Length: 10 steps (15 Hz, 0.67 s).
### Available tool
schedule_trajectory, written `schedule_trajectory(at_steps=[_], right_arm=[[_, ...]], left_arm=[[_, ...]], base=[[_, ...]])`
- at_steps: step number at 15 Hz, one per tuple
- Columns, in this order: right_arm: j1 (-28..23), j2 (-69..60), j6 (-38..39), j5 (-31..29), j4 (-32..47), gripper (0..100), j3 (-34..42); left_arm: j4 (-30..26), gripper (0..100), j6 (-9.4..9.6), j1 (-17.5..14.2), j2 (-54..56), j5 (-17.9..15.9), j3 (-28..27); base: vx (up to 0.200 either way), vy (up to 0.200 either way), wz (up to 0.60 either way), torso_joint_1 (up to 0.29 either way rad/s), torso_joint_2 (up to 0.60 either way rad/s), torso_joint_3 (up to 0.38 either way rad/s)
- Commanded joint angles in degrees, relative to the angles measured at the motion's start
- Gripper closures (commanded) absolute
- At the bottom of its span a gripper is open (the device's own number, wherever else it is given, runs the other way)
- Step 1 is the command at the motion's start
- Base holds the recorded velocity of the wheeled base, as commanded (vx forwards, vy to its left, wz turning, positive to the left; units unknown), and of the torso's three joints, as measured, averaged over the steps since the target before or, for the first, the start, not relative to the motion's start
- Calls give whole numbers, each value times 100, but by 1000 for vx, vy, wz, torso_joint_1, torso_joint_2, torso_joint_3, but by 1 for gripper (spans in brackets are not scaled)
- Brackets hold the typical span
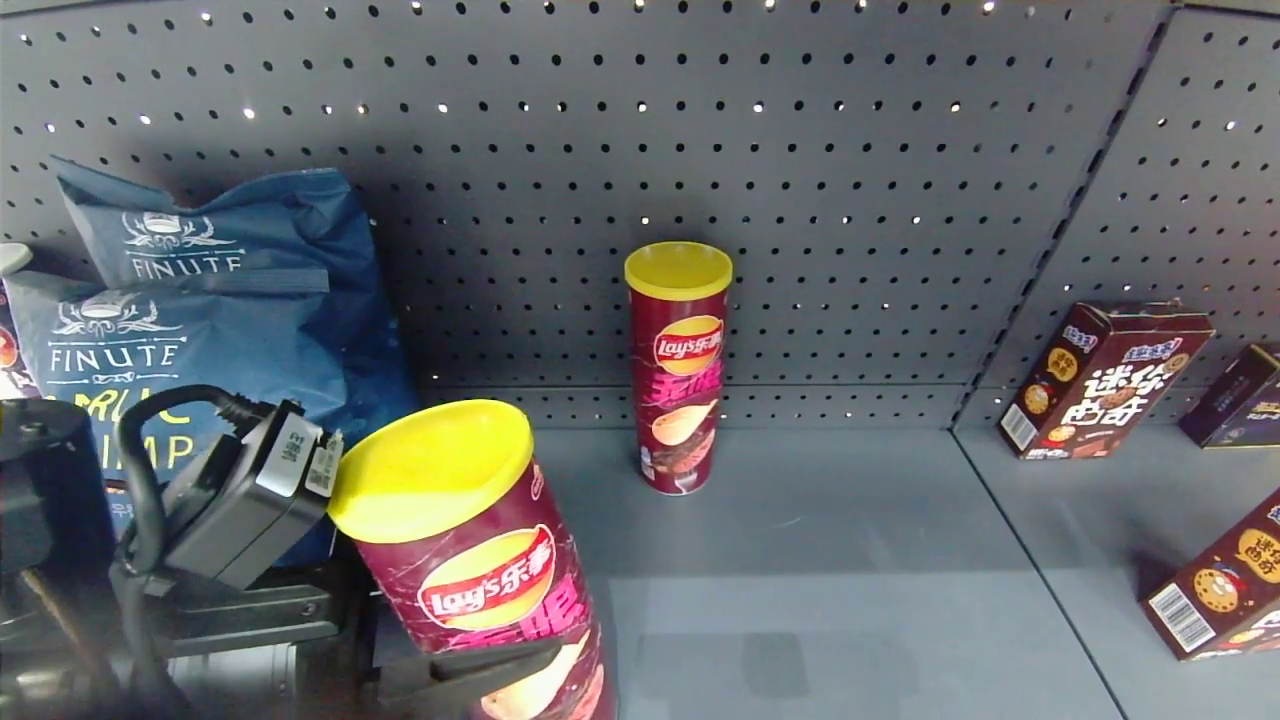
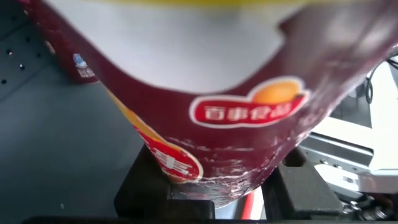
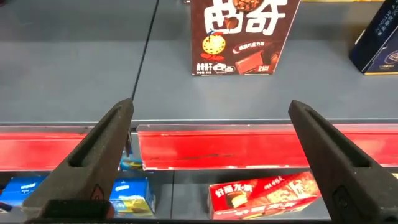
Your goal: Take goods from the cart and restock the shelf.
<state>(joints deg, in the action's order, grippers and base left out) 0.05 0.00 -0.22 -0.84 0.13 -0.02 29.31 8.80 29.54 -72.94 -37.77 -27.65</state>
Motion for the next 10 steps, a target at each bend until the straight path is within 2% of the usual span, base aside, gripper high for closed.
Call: schedule_trajectory(at_steps=[1, 3, 4, 6, 7, 8, 9, 10], right_arm=[[4, 9, -4, 5, 4, 0, -6], [-14, 70, -22, -57, 13, 0, -15], [-22, 44, -119, -57, 4, 0, -24], [-14, 35, -207, -65, -13, 0, -33], [-5, 202, -119, -30, -40, 0, -551], [145, 1784, 778, 5, 145, 0, -2072], [268, 1740, 734, 172, 118, 0, -1984], [435, 1758, 215, 559, 57, 0, -2010]], left_arm=[[-250, 100, -1, 8, 394, 59, -4], [-698, 100, 8, 17, 667, 85, -65], [-751, 100, -1, 17, 737, 85, -74], [-865, 100, -10, 26, 860, 454, -250], [-953, 100, -10, 26, 886, 604, -347], [-1287, 100, -10, 35, 895, 762, -619], [-1436, 100, -10, 35, 886, 841, -716], [-1445, 100, -1, 8, 886, 894, -768]], base=[[0, 0, 0, 0, 0, 0], [0, 0, 0, 0, 0, 0], [0, 0, 0, 0, 0, 0], [0, 0, 0, 0, 0, 0], [0, 0, 0, 0, 0, 0], [0, 0, 0, 0, 0, 0], [0, 0, 0, 0, 0, 0], [0, 0, 0, 0, 0, 0]])
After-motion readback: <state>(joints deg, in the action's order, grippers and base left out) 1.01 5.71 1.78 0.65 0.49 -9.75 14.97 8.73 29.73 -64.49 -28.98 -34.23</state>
